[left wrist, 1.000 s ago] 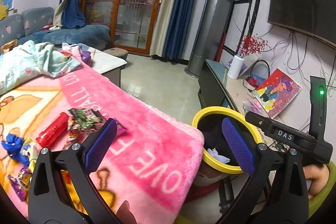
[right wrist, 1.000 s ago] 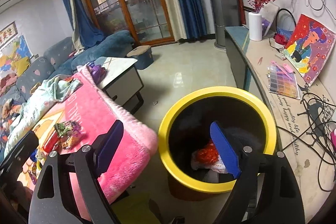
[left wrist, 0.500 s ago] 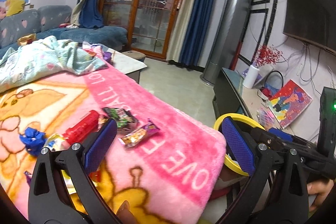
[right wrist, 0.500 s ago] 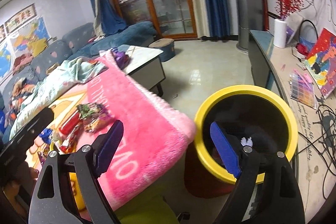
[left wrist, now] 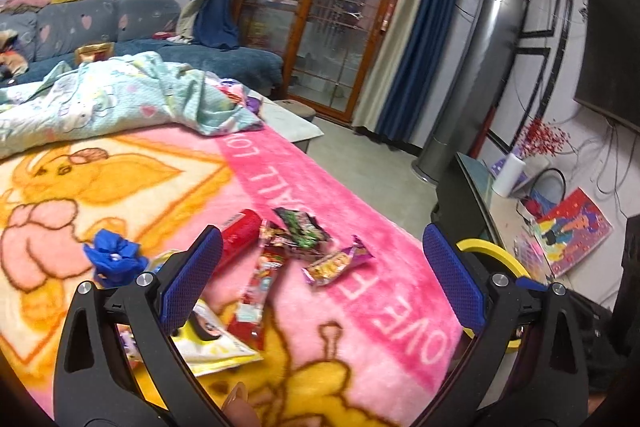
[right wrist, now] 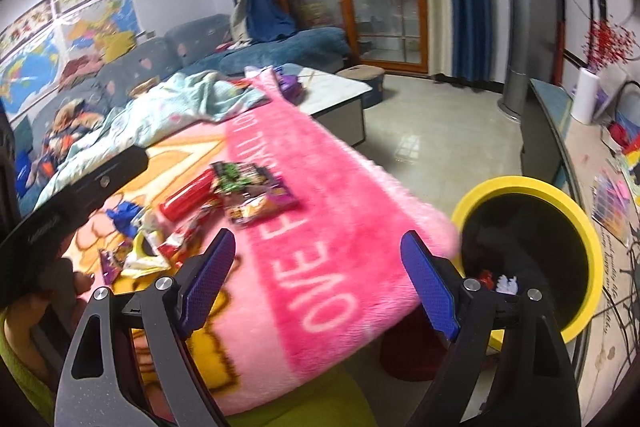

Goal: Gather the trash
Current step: 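Move both open tools back over the candy wrappers on the blanket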

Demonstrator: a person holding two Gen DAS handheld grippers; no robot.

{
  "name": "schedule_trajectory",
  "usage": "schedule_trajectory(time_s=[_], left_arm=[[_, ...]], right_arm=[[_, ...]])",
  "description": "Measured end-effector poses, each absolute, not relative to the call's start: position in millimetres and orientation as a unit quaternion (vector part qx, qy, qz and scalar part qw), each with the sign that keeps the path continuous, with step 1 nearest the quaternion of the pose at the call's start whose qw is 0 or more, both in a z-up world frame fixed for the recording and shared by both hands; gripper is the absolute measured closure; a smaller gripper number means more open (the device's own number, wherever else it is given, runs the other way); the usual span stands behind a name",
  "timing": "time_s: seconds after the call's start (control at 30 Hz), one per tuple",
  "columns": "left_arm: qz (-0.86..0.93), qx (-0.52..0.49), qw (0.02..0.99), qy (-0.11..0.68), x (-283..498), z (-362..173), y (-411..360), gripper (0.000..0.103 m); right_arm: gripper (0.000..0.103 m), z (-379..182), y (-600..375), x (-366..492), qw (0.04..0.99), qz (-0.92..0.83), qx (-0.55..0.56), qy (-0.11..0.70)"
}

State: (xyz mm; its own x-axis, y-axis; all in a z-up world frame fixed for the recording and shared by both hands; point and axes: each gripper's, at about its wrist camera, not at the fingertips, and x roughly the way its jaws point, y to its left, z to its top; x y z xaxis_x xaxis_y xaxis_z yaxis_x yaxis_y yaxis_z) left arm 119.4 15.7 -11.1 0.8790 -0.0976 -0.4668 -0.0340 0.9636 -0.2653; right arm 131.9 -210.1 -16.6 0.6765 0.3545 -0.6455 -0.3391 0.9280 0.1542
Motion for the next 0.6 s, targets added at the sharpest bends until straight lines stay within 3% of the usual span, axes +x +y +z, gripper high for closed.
schedule_trajectory(time_s=[0.6], left_arm=[[0.081, -0.183, 0.951, 0.237, 112, -13, 98, 0.011]], right_arm=[[0.021, -31, -135, 119, 0.883, 0.273, -0.028, 0.381]])
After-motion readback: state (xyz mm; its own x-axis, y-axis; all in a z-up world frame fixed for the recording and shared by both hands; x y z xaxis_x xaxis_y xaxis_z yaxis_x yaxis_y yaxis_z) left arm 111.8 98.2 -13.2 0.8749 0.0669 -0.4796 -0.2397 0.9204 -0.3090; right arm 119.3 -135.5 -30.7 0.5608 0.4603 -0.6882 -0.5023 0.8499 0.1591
